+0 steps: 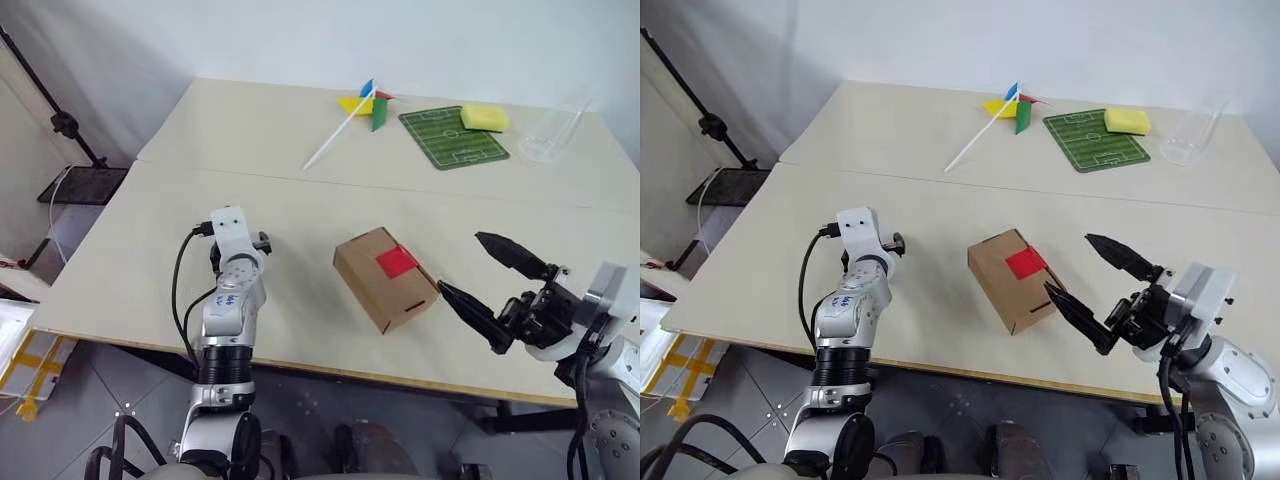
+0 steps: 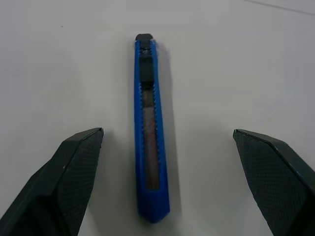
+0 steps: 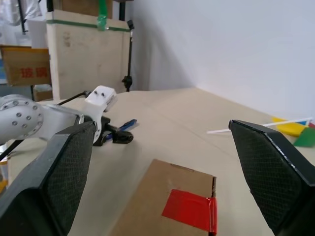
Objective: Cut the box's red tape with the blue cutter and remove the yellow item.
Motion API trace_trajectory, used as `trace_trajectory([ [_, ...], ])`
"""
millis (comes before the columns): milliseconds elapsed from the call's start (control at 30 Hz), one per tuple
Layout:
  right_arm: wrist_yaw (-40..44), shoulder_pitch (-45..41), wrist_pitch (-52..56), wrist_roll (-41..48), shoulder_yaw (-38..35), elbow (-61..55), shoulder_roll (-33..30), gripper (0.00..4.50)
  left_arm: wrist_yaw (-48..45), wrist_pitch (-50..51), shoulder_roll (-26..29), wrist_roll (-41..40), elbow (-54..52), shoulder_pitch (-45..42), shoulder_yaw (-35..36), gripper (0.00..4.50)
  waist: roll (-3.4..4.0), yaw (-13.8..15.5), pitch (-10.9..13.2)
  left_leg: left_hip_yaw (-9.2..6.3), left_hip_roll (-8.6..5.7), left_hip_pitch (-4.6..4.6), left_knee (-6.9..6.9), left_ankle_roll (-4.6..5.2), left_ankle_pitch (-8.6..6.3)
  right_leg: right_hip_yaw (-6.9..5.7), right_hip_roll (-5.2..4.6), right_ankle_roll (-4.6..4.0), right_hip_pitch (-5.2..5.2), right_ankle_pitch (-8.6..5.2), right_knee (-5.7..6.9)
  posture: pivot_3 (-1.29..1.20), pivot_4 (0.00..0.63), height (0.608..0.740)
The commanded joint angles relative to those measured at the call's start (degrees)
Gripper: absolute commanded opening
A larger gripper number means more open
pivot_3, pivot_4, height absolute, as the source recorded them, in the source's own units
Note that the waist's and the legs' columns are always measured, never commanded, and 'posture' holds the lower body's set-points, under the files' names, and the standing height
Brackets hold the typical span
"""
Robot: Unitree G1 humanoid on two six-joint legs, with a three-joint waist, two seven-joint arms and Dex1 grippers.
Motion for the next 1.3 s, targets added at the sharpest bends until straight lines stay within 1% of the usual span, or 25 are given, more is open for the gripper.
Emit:
trace_trajectory([
  [33,0.18,0.23,-0.74,0.48,-1.1,-1.09,0.04,4.5,1.14,1.88,-0.33,0.33,0.11,1.01,1.65,4.48,0.01,0.04,0.0,0.0,0.0,0.0,0.0,-0.01,0.01,0.0,0.0,0.0,0.01,0.0,0.0,0.0,0.15,0.74],
  [133,0.32,0.13,-1.03,0.12,-0.97,-0.87,0.08,4.5,1.7,3.07,-1.47,-0.27,-0.18,1.93,2.61,3.94,0.04,0.01,-0.02,0.0,0.0,0.01,0.0,-0.01,0.01,0.0,0.0,0.0,0.02,0.0,0.0,0.0,0.15,0.74],
  [233,0.31,-0.21,-1.23,-0.32,-0.79,-0.58,0.09,4.5,2.24,3.68,-2.2,-0.31,-0.2,2.5,3.47,3.03,0.11,0.03,-0.06,0.0,0.0,0.02,0.0,-0.01,0.01,0.0,0.0,0.0,0.02,0.0,0.0,0.0,0.15,0.74],
  [300,0.29,-0.11,-1.56,-1.23,-0.56,-0.45,0.12,4.5,1.36,3.24,-1.86,0.57,-0.71,3.32,1.92,2.4,0.12,0.07,-0.07,0.0,-0.01,0.03,0.0,-0.01,0.01,0.0,0.0,0.0,0.04,0.0,0.0,0.0,0.15,0.74],
  [500,-0.3,-0.49,-1.35,-1.51,-0.07,-0.5,0.85,4.5,1.17,3.15,-2.35,0.69,-0.39,3.86,1.6,0.55,0.25,0.12,-0.15,0.0,-0.02,0.05,0.0,-0.01,0.0,0.0,0.0,0.0,0.07,0.0,-0.01,0.0,0.15,0.74],
  [533,-0.34,-0.48,-1.31,-1.5,-0.04,-0.6,0.91,4.5,0.74,3.14,-2.46,0.59,-0.72,4.08,1.35,0.43,0.29,0.11,-0.17,0.0,-0.02,0.05,0.0,-0.01,0.0,0.0,-0.01,0.0,0.07,0.0,-0.01,0.0,0.15,0.74],
  [600,-0.26,-0.44,-1.32,-1.68,0.07,-0.65,0.93,4.5,-0.1,2.19,-2.88,0.12,-1.89,4.72,1.16,0.43,0.31,0.11,-0.18,0.0,-0.02,0.06,0.0,-0.01,0.0,0.01,0.0,0.0,0.07,0.0,0.0,0.0,0.15,0.74],
  [700,-0.35,-0.65,-1.3,-2.0,0.15,-0.58,0.87,4.5,-4.5,0.27,-0.7,0.47,-3.97,5.39,-1.46,0.43,0.31,0.14,-0.18,0.0,-0.02,0.05,0.0,-0.01,0.0,0.01,0.0,0.0,0.07,0.0,-0.01,0.0,0.15,0.74],
  [800,-0.41,-0.84,-1.25,-2.12,0.17,-0.53,0.95,4.5,-6.96,-1.34,-0.09,-0.48,-5.18,5.98,-1.58,0.43,0.3,0.17,-0.18,0.0,-0.02,0.03,-0.01,-0.01,0.0,0.0,-0.01,0.0,0.06,0.0,-0.02,0.0,0.15,0.74],
  [833,-0.32,-0.91,-1.25,-1.89,-0.09,-0.67,0.82,4.5,-12.08,-4.08,1.09,-3.62,-8.37,7.91,-0.74,0.43,0.3,0.18,-0.18,0.0,-0.02,0.03,0.0,-0.01,0.0,0.01,-0.01,0.0,0.06,0.0,-0.03,0.0,0.15,0.74],
  [867,0.01,-1.02,-1.21,-1.61,-0.44,-0.8,0.45,4.5,-23.36,-8.75,4.41,-9.82,-13.47,11.25,0.49,0.43,0.3,0.15,-0.17,0.0,-0.02,0.01,0.0,0.0,0.0,0.0,-0.01,0.0,0.06,0.0,-0.05,0.0,0.15,0.74],
  [900,0.3,-1.13,-1.17,-1.37,-0.76,-0.82,0.15,4.5,-31.51,-12.13,6.85,-14.29,-17.06,13.67,1.28,0.43,0.27,-0.21,-0.13,0.0,-0.02,0.01,-0.03,0.0,0.0,0.0,-0.01,0.0,0.05,0.0,-0.05,0.0,0.15,0.74],
  [933,0.89,-0.98,-1.03,-1.45,-1.03,-0.66,-0.42,4.5,-39.63,-13.02,9.77,-20.12,-20.32,16.13,3.22,0.43,0.19,-0.45,-0.07,0.07,0.01,-0.02,-0.14,-0.06,0.0,0.01,0.0,-0.03,-0.06,-0.02,-0.05,0.0,0.15,0.74],
  [967,1.64,-0.75,-1.19,-2.0,-1.24,-0.26,-0.99,4.5,-49.04,-15.63,15.0,-23.33,-22.46,19.0,4.03,0.43,0.15,-0.7,-0.03,0.07,0.04,-0.02,-0.2,-0.12,0.03,-0.02,0.0,-0.1,-0.08,-0.05,-0.04,0.0,0.15,0.74],
  [1000,2.27,-0.49,-1.15,-2.31,-1.31,0.0,-1.51,4.5,-56.92,-16.43,20.67,-24.64,-22.97,21.5,3.85,0.43,0.11,-1.03,0.02,0.06,0.06,-0.02,-0.24,-0.2,0.08,-0.03,0.02,-0.16,-0.14,-0.09,-0.01,0.0,0.15,0.74],
  [1033,3.02,-0.25,-0.86,-2.2,-1.38,0.27,-2.14,4.5,-62.78,-15.87,25.31,-26.85,-22.46,23.12,4.71,0.43,0.11,-1.27,0.03,0.06,0.08,-0.01,-0.3,-0.31,0.14,-0.04,0.04,-0.28,-0.18,-0.15,0.02,0.0,0.15,0.74],
  [1100,4.92,0.15,-0.54,-1.89,-1.41,0.64,-3.55,4.5,-74.0,-18.18,34.52,-27.0,-19.78,25.21,3.12,0.43,0.23,-1.4,0.07,-0.02,0.06,0.11,-0.51,-0.48,0.3,-0.07,0.05,-0.41,-0.14,-0.23,0.05,0.0,0.15,0.74],
  [1133,6.43,0.61,0.12,-1.79,-1.22,0.6,-4.95,4.5,-82.31,-26.1,39.95,-23.75,-16.95,25.88,0.43,0.43,0.33,-1.41,0.09,-0.04,0.04,0.16,-0.58,-0.48,0.33,-0.07,0.05,-0.45,-0.12,-0.25,0.05,0.0,0.15,0.74],
  [1167,7.72,0.99,0.53,-1.77,-1.05,0.59,-6.09,4.5,-87.95,-31.79,43.65,-21.1,-14.43,25.72,-1.96,0.43,0.4,-1.32,0.14,-0.04,0.0,0.22,-0.66,-0.46,0.34,-0.07,0.03,-0.46,-0.08,-0.25,0.01,0.0,0.15,0.74],
  [1200,8.97,1.44,1.26,-1.44,-0.86,0.46,-7.31,4.5,-92.02,-35.88,45.91,-19.56,-11.99,24.83,-3.87,0.43,0.43,-1.2,0.13,-0.04,-0.04,0.28,-0.74,-0.44,0.33,-0.07,-0.03,-0.49,-0.03,-0.26,0.0,0.0,0.15,0.74],
  [1233,10.1,2.03,2.27,-1.12,-0.59,0.2,-8.69,4.5,-94.65,-39.01,46.98,-18.67,-9.73,23.38,-5.56,0.43,0.48,-1.11,0.12,-0.06,-0.1,0.3,-0.8,-0.42,0.33,-0.09,-0.1,-0.49,-0.02,-0.26,-0.01,0.0,0.15,0.74],
  [1300,11.92,3.18,4.28,-1.01,0.46,-0.85,-11.26,4.5,-100.06,-44.92,47.5,-16.7,-6.38,19.99,-10.27,0.43,0.49,-0.82,0.12,-0.11,-0.18,0.24,-0.84,-0.26,0.25,-0.14,-0.22,-0.49,-0.02,-0.26,-0.07,0.0,0.15,0.74],
])
